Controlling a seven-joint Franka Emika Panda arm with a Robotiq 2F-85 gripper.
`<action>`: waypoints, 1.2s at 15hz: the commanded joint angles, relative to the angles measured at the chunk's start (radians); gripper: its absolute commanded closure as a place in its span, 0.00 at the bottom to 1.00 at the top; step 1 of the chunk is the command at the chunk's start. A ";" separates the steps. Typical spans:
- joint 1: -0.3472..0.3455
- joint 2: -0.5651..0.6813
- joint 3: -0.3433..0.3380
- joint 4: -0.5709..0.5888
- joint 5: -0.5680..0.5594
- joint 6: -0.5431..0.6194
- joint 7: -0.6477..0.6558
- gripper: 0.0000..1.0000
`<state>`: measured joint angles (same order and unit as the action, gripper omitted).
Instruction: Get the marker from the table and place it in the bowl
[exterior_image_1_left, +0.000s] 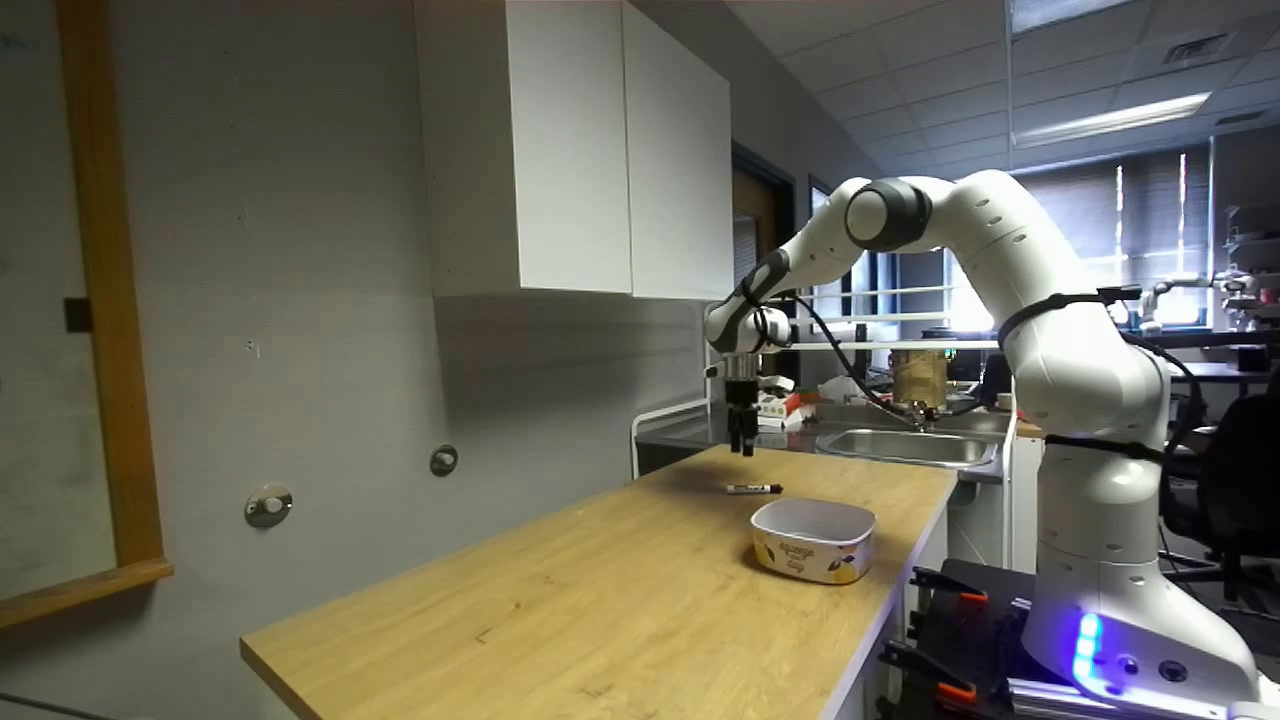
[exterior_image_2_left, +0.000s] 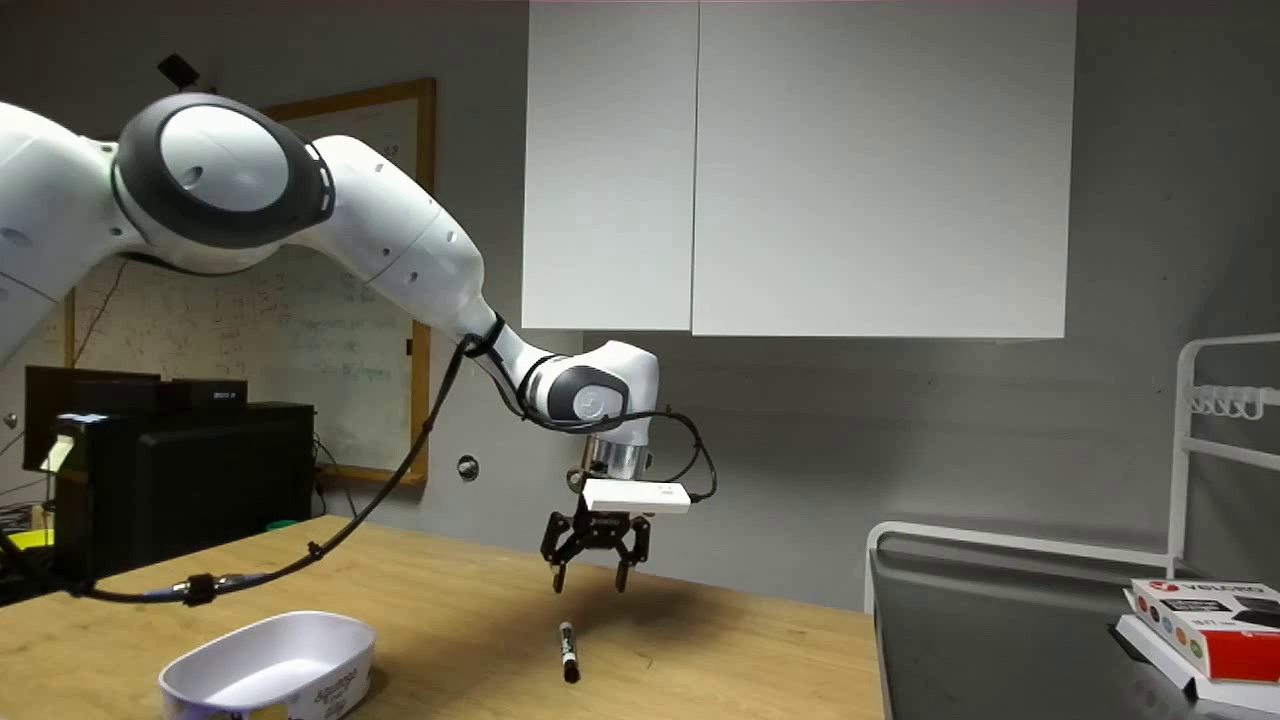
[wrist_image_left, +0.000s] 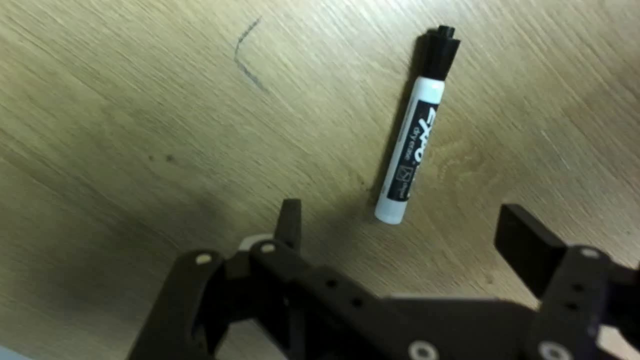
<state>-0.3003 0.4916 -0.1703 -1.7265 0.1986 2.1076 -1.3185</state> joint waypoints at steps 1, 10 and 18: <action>-0.030 0.072 0.030 0.084 -0.062 -0.035 0.000 0.00; -0.022 0.117 0.043 0.043 -0.169 -0.030 0.014 0.00; -0.005 0.120 0.065 0.009 -0.213 -0.022 0.028 0.21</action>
<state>-0.3030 0.6091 -0.1185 -1.7063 0.0126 2.0866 -1.3113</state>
